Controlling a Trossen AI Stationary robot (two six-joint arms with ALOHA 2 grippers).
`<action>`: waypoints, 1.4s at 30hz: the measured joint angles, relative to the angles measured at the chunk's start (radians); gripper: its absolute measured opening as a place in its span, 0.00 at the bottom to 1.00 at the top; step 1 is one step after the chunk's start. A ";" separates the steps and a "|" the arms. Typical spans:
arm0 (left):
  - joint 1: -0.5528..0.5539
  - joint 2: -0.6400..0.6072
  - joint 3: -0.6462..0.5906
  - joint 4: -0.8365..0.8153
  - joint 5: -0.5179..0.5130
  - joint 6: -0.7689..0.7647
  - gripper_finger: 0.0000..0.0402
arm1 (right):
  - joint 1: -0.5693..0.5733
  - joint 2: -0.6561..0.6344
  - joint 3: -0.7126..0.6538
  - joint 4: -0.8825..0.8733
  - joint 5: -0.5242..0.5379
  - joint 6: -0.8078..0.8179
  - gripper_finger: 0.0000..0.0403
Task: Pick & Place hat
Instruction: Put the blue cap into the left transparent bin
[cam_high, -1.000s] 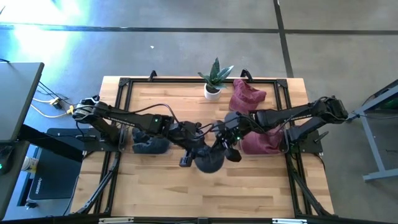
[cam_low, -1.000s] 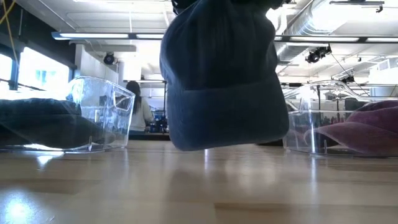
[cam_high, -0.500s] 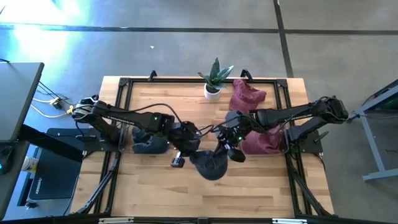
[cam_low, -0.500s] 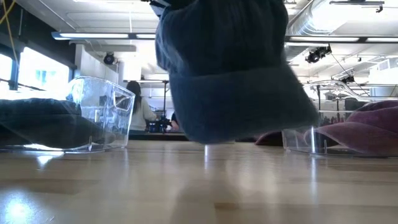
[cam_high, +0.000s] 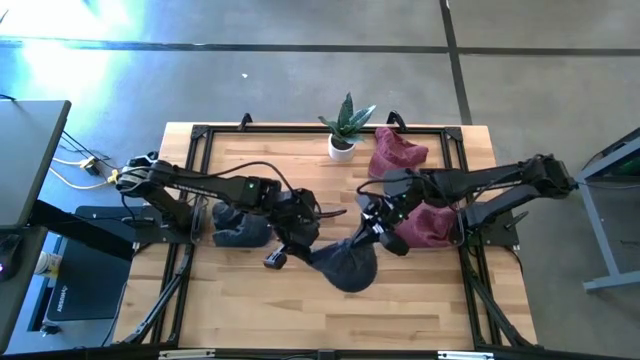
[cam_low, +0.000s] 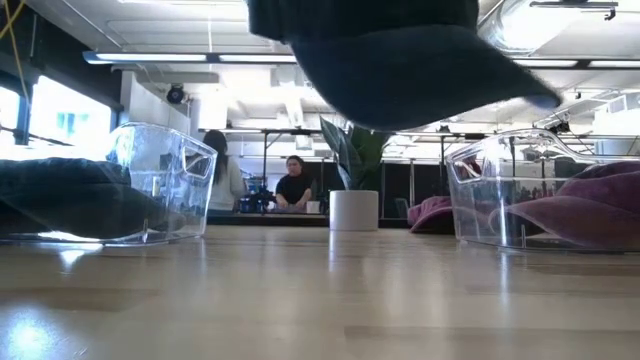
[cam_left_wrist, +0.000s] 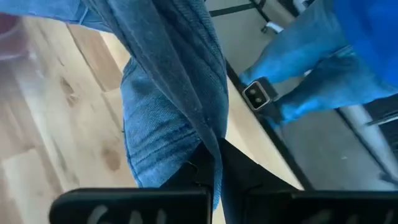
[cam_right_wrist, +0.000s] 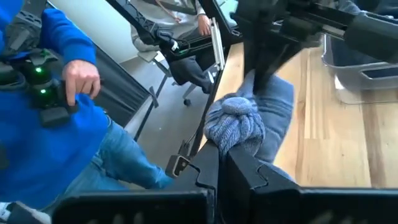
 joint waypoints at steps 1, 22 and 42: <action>0.000 0.000 0.000 0.005 0.015 -0.018 0.00 | 0.000 0.000 0.000 -0.004 0.006 -0.006 0.01; 0.180 0.001 0.096 -0.021 0.045 -0.071 0.55 | 0.000 0.003 0.002 -0.062 0.159 -0.060 0.01; 0.127 0.071 0.128 0.230 -0.024 -0.146 0.55 | 0.001 0.005 0.002 -0.053 0.208 -0.086 0.03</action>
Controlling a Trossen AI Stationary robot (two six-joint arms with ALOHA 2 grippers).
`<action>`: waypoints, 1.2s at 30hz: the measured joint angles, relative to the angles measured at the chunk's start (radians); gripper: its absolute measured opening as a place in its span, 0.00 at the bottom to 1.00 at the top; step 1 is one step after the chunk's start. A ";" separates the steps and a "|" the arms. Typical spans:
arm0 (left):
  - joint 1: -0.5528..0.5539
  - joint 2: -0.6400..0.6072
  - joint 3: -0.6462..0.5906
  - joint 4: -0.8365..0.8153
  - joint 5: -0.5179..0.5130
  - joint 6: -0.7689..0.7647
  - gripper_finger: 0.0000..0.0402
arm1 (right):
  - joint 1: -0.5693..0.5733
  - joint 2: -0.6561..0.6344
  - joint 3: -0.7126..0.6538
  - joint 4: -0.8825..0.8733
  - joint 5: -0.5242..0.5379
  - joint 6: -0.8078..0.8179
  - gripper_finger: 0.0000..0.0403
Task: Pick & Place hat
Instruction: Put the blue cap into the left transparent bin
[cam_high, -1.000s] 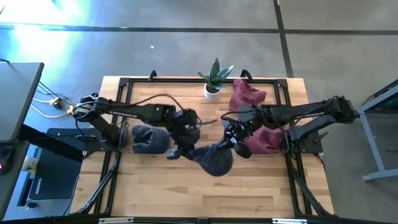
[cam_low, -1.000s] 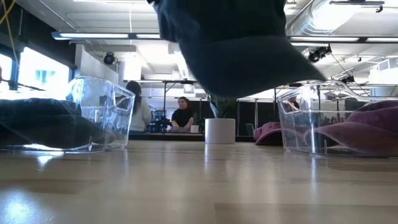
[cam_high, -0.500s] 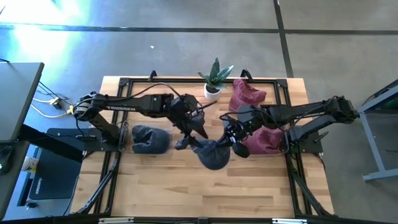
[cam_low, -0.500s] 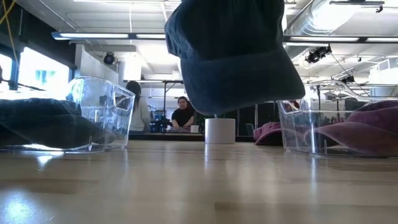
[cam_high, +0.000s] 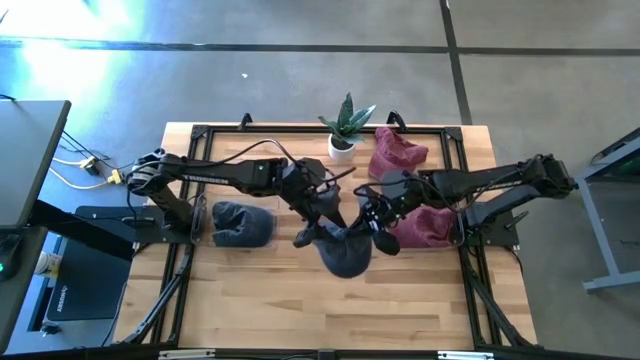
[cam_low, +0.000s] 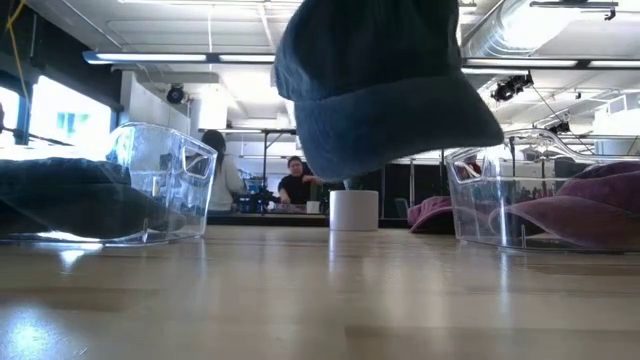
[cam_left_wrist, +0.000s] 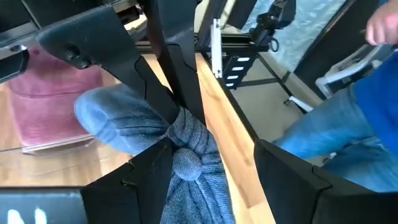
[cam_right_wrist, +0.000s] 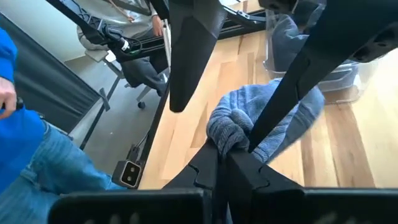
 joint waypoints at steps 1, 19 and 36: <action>0.000 0.000 0.000 -0.001 -0.017 0.000 0.55 | -0.001 0.000 0.000 -0.001 0.004 0.000 0.03; 0.002 0.027 -0.003 -0.049 0.030 0.018 0.55 | -0.001 -0.001 0.000 0.002 0.006 -0.001 0.02; 0.002 0.024 -0.001 -0.015 0.064 -0.127 0.03 | -0.001 -0.006 0.000 -0.019 0.080 0.033 0.10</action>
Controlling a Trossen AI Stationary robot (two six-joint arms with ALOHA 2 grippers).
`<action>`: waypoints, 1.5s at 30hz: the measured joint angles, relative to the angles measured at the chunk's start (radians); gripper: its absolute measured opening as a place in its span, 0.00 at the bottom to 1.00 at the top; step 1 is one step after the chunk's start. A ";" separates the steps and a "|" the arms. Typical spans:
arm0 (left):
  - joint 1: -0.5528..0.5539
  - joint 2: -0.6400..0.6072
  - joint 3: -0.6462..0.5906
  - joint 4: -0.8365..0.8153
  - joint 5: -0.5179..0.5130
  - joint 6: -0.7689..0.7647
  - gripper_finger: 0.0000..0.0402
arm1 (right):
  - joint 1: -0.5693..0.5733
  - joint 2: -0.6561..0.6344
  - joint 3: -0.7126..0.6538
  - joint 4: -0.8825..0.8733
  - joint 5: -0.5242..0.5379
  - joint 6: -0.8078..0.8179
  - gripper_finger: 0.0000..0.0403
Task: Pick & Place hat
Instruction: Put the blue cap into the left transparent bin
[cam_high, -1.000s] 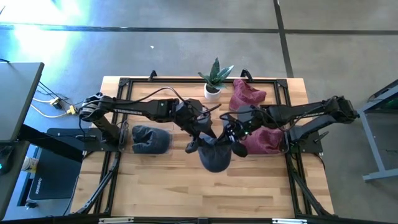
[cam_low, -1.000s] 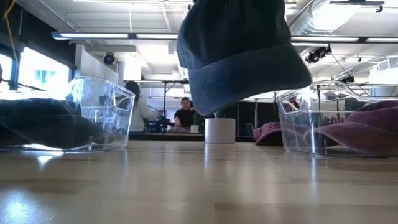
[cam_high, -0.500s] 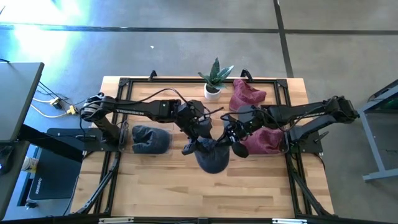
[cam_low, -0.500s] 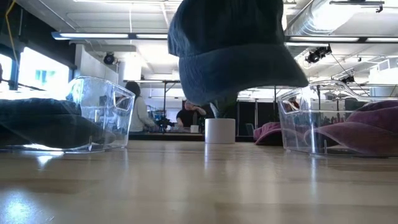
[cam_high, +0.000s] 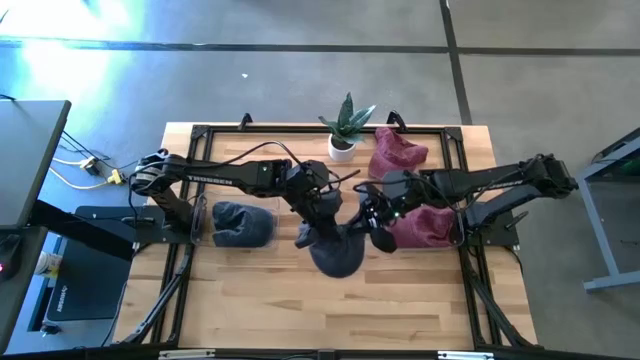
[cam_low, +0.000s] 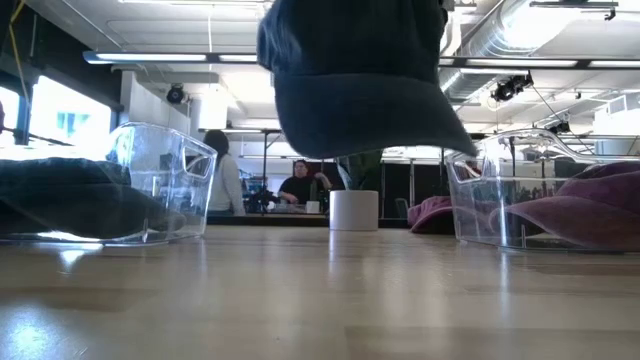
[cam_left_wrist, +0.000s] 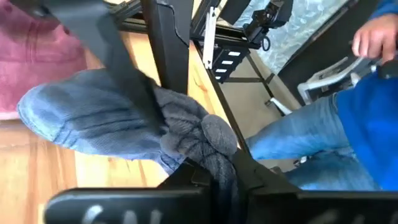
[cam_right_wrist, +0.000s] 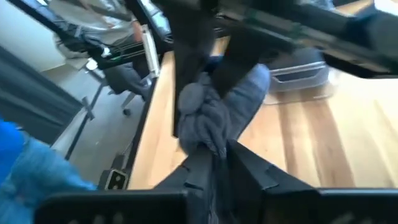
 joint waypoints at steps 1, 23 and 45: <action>0.000 0.000 0.000 -0.001 -0.003 -0.019 0.02 | -0.003 -0.001 0.000 -0.002 0.012 0.001 0.13; -0.072 -0.275 -0.003 -0.301 -0.749 -0.763 0.00 | -0.181 -0.286 0.000 -0.064 0.212 -0.386 0.38; -0.321 -0.489 0.146 -1.142 -1.184 -1.238 0.00 | -0.335 -0.235 0.000 -0.146 0.054 -0.493 0.38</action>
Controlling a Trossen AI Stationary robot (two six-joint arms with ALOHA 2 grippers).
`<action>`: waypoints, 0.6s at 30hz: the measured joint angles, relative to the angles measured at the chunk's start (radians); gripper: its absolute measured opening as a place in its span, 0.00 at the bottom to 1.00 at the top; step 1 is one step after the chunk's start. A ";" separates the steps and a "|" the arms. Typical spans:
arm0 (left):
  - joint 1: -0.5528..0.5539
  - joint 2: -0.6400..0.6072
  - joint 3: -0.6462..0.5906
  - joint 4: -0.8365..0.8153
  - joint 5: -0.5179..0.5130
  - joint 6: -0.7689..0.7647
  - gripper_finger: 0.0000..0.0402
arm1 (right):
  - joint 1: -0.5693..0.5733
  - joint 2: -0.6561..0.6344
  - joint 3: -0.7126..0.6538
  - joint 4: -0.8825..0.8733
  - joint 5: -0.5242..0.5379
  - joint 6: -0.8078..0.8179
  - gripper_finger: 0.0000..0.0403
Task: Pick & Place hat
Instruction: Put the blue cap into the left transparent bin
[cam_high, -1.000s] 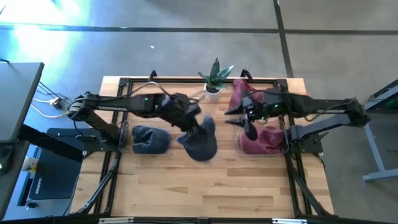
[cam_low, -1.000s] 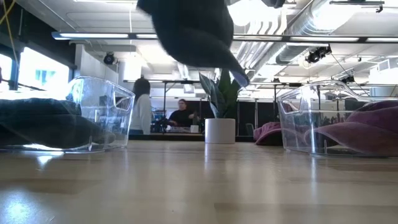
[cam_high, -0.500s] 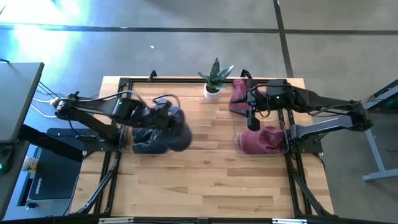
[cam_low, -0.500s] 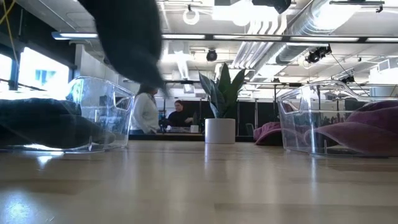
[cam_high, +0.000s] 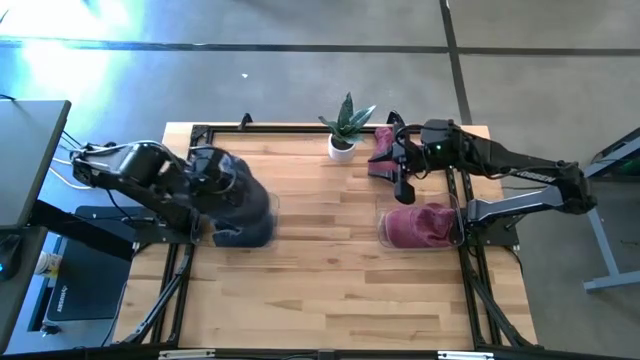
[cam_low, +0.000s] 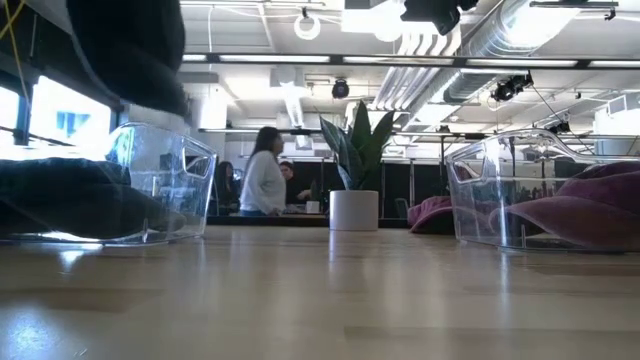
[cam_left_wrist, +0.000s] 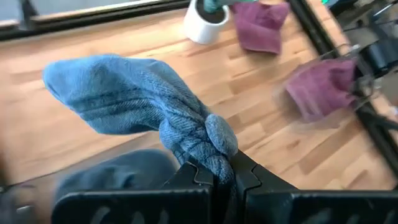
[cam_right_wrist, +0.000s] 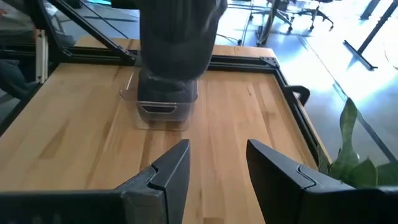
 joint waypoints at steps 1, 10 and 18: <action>0.000 0.000 0.011 -0.022 0.007 0.001 0.00 | 0.000 0.000 0.000 -0.002 0.001 0.009 0.38; 0.000 0.002 -0.112 0.021 0.062 0.022 0.00 | 0.000 0.001 0.000 0.002 0.026 0.078 0.38; 0.000 0.003 -0.354 0.220 0.062 0.000 0.00 | 0.001 0.000 0.000 0.039 0.048 0.128 0.38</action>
